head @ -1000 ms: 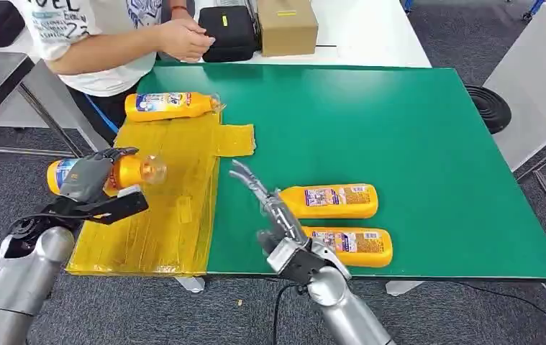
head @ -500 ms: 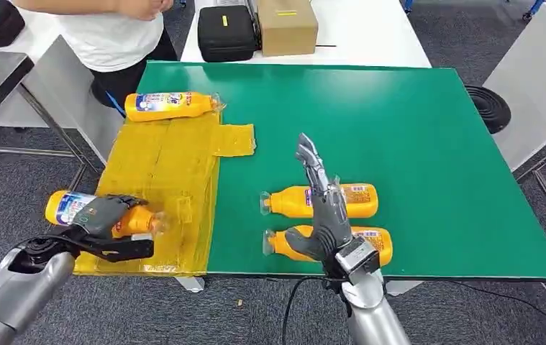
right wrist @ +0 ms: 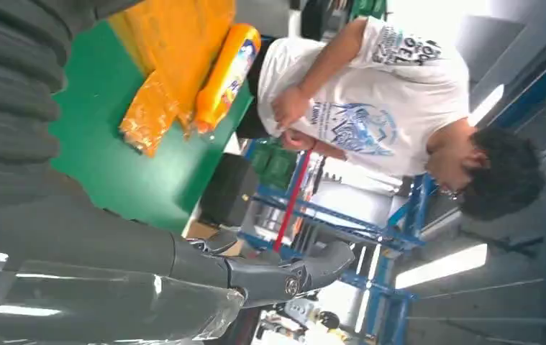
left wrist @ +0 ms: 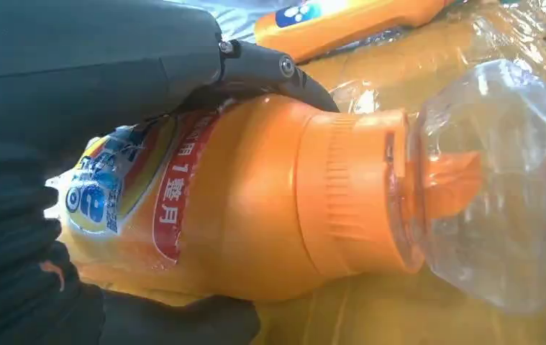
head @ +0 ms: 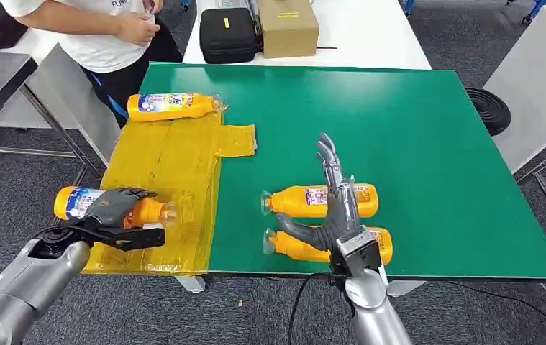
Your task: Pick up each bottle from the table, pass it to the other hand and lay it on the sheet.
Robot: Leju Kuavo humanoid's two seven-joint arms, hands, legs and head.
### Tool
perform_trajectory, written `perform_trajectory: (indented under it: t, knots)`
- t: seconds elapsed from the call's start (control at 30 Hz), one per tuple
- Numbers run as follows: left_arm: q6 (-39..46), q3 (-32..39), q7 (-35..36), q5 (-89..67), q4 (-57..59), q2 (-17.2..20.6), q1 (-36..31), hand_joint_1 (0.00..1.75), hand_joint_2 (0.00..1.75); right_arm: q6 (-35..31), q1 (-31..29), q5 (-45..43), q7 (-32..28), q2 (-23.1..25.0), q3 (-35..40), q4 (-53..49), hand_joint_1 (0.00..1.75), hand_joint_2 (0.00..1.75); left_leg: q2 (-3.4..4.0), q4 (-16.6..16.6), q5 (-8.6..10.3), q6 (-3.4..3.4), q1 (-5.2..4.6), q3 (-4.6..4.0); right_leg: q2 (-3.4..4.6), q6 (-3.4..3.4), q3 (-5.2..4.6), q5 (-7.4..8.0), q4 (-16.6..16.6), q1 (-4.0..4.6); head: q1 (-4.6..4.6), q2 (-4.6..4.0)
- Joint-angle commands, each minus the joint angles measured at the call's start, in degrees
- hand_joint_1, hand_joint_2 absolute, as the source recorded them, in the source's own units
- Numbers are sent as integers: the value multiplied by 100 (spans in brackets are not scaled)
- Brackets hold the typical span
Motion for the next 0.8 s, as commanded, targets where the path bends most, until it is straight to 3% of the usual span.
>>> perform_trajectory:
  t: [0.03,0.17,0.47,0.8]
  knots:
    - [-55,-422,-8,16,906,-516,-551,175,175,-95,-403,48,199,51,-284,845,0,175,-7,-17,-18,1,5,69,-23,-26,77,-20,-23,11,-2,0]
    - [-166,-505,-40,15,936,-515,-725,175,175,-69,-589,5,238,90,-305,1067,0,175,-5,-1,-1,1,1,14,-11,-8,18,-3,-3,4,0,0]
    - [-228,-554,-78,52,892,-470,-715,175,175,-70,-592,8,227,78,-284,1135,0,175,-1,-4,-4,-1,3,23,-9,-10,28,-5,-8,7,-2,0]
    - [-683,-812,-205,500,-236,210,-249,175,175,-179,-596,-107,70,81,-323,1568,0,175,23,-10,-9,-3,0,33,14,-11,30,-3,-10,4,-2,0]
